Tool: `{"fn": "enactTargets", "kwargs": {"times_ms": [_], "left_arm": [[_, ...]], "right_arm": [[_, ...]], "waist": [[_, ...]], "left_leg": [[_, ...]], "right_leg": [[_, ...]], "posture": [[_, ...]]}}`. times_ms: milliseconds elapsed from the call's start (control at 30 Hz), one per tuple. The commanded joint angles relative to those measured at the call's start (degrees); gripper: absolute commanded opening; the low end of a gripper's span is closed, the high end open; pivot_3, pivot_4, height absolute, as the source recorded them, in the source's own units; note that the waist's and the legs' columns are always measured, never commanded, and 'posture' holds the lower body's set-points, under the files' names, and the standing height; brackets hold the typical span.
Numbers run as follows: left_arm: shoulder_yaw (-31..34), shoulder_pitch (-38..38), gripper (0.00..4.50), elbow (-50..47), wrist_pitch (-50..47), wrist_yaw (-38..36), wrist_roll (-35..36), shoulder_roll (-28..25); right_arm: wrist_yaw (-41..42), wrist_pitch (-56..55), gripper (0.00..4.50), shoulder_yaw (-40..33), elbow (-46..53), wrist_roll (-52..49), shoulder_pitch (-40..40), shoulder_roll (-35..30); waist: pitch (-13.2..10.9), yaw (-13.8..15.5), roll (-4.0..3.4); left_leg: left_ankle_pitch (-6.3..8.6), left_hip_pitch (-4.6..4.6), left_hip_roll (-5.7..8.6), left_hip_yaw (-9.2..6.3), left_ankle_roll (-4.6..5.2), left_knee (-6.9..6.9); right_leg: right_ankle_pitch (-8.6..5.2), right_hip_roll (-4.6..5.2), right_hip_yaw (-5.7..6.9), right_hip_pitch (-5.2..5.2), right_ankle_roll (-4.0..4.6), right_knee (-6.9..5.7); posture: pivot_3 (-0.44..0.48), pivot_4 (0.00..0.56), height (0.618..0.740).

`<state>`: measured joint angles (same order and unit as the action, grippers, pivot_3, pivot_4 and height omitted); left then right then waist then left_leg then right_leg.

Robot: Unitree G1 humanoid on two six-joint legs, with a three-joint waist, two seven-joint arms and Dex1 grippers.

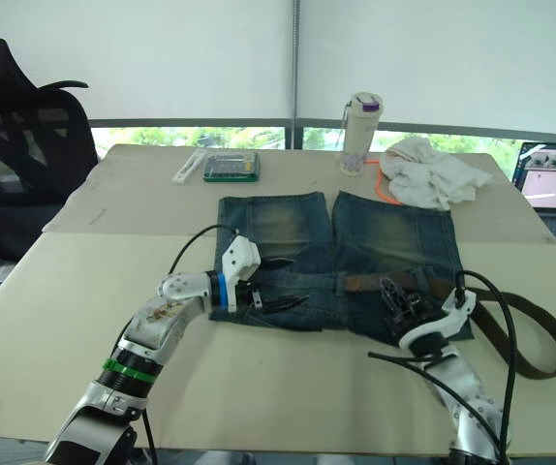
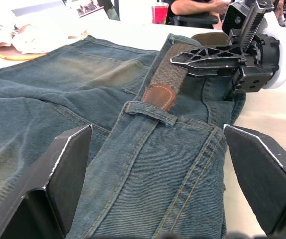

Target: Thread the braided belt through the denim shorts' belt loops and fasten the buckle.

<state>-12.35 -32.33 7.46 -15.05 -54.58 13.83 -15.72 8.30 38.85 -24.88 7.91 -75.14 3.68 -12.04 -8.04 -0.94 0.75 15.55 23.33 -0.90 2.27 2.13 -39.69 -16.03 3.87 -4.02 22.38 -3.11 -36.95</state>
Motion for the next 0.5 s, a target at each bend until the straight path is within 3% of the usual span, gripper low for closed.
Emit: {"fn": "enactTargets", "kwargs": {"times_ms": [33, 133, 267, 500], "left_arm": [[0.72, -0.44, 4.47, -0.39, 0.99, 0.16, 0.36, 0.01], [0.75, -0.23, 4.47, 0.07, 1.28, 0.6, 0.04, 0.19], [0.83, -0.09, 4.47, 0.16, 1.3, 1.1, 0.06, 0.43], [1.32, 0.44, 4.47, 0.53, 1.24, 2.14, 0.4, 0.78]], "right_arm": [[-1.1, 1.94, 0.0, 1.98, 2.77, -3.01, 0.99, 1.53], [-3.83, 2.84, 0.0, 3.2, 2.43, -3.58, 2.07, 2.84], [-2.97, 3.31, 0.0, 9.53, 3.2, 6.19, 1.23, 0.77], [-5.66, 2.43, 0.0, 9.37, 3.21, 5.54, 2.8, 5.82]], "waist": [[0.0, -0.07, 0.0], [0.0, -0.17, 0.0], [0.0, -0.19, 0.01], [0.01, -0.62, 0.04]], "left_leg": [[0.0, 0.0, 0.0, 0.0, 0.0, 0.0], [0.0, 0.0, -0.01, 0.0, 0.0, 0.0], [0.0, 0.0, 0.0, 0.0, 0.0, 0.0], [0.0, -0.05, -0.04, 0.0, 0.0, 0.02]], "right_leg": [[0.0, 0.0, 0.0, 0.0, 0.0, -0.01], [0.0, 0.01, 0.0, 0.02, 0.0, -0.03], [0.0, 0.02, 0.0, 0.03, 0.0, -0.03], [0.0, -0.02, 0.01, 0.02, 0.0, -0.06]], "posture": [[0.0, 0.15, 0.74], [0.0, 0.15, 0.74], [0.0, 0.15, 0.74], [0.0, 0.15, 0.74]]}}
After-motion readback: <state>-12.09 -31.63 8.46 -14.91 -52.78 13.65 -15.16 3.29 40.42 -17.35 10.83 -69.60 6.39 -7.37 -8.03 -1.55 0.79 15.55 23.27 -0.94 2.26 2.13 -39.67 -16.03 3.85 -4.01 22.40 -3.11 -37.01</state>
